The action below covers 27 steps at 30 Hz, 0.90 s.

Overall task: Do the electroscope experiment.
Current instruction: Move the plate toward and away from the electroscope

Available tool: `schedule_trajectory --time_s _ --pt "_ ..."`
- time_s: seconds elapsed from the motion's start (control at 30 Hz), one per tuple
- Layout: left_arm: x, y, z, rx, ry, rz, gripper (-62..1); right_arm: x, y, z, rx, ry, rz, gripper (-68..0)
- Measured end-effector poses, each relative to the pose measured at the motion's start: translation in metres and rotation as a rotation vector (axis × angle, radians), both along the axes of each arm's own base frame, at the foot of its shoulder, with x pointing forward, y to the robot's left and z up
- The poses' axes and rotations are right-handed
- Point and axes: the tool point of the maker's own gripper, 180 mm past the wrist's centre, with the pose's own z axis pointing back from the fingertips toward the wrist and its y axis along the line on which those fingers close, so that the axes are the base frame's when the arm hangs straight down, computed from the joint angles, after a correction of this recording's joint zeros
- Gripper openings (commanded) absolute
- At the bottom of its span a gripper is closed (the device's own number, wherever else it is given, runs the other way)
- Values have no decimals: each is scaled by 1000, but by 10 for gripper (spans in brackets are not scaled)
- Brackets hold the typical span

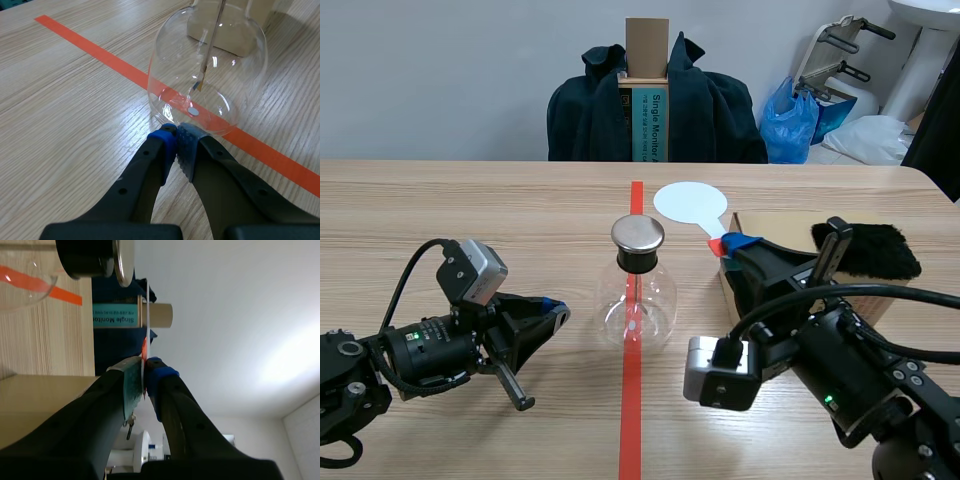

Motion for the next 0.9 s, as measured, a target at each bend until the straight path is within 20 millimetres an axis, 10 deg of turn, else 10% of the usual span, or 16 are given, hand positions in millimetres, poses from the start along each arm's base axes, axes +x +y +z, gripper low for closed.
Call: schedule_trajectory --time_s 0.9 --pt "1 1 0 5 -6 8 -579 5 -9 2 -13 -19 -61 -667"
